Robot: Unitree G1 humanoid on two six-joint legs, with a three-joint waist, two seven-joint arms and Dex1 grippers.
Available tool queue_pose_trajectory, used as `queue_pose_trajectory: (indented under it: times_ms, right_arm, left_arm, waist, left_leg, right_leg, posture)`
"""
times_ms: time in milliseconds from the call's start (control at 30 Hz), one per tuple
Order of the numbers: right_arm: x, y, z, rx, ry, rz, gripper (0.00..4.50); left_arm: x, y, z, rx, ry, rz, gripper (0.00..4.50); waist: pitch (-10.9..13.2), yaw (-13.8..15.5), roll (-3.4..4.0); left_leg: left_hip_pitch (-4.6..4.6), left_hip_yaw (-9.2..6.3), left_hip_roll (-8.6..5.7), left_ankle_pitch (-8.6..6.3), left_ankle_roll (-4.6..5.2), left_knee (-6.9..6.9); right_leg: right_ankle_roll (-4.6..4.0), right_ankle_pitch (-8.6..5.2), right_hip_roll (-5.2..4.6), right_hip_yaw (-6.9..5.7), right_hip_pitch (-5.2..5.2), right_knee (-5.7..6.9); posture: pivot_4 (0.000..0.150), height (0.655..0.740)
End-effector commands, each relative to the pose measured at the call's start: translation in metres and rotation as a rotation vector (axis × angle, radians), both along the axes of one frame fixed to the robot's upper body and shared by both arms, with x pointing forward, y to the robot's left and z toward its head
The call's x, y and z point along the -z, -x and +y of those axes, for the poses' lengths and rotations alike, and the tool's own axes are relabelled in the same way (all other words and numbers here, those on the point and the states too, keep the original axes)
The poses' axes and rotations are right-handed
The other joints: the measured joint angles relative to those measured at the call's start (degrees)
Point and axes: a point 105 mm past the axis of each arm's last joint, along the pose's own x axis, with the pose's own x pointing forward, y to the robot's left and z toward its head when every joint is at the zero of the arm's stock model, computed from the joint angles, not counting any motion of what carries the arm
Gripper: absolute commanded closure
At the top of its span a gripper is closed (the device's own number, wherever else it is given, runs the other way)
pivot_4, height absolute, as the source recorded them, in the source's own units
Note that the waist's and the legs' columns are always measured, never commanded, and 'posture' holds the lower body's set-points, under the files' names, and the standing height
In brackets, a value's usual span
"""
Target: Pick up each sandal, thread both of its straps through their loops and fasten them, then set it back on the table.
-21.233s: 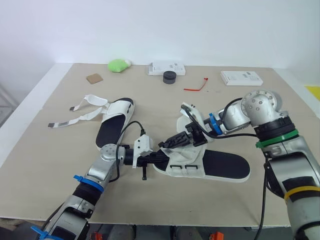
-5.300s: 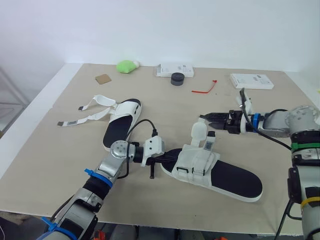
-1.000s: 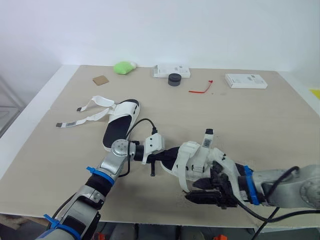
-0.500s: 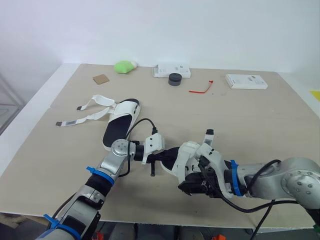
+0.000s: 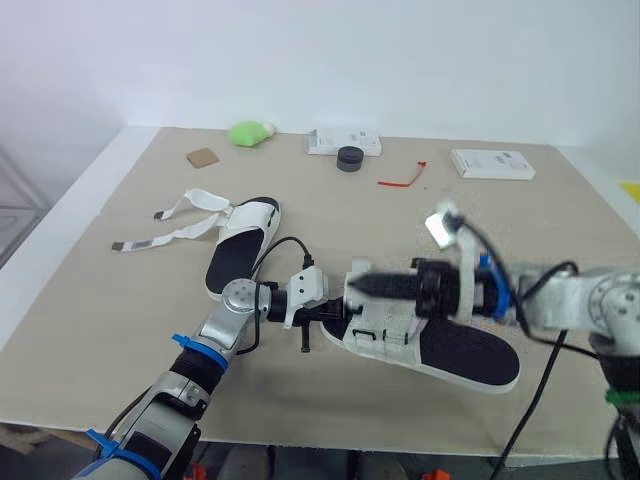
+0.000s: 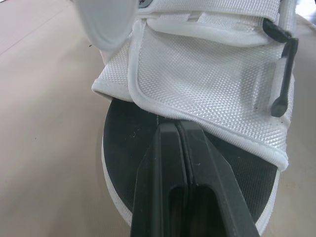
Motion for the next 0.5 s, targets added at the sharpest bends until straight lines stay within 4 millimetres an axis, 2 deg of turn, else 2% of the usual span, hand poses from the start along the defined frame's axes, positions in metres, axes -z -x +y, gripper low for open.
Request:
queue_pose_trajectory:
  times_ms: [33, 167, 500]
  right_arm:
    - [-0.015, -0.008, -0.002, 0.022, -0.038, -0.006, 4.43]
    - [0.020, -0.025, -0.009, 0.155, 0.045, 0.134, 4.43]
    - [0.058, -0.009, -0.022, 0.180, 0.079, 0.259, 4.43]
  left_arm:
    - [0.066, 0.013, 0.022, -0.063, -0.217, 0.183, 4.50]
    - [0.066, 0.013, 0.021, -0.067, -0.212, 0.185, 4.50]
    - [0.065, 0.013, 0.024, -0.079, -0.200, 0.183, 4.50]
  waist:
    - [-0.02, 0.03, 0.14]
    - [-0.05, 0.08, 0.10]
    - [-0.06, 0.08, 0.18]
  left_leg:
    - [0.00, 0.02, -0.01, 0.01, 0.01, 0.00]
    - [-0.03, 0.00, -0.06, 0.06, 0.10, 0.00]
    - [-0.06, -0.02, -0.06, 0.12, 0.26, 0.00]
  right_leg:
    - [-0.05, 0.04, -0.01, 0.01, 0.00, 0.00]
    - [-0.03, 0.22, 0.00, 0.04, 0.00, 0.02]
    - [-0.06, 0.27, 0.02, 0.04, 0.01, 0.05]
  posture:
    - [0.150, 0.7400]
    - [0.150, 0.7400]
    - [0.150, 0.7400]
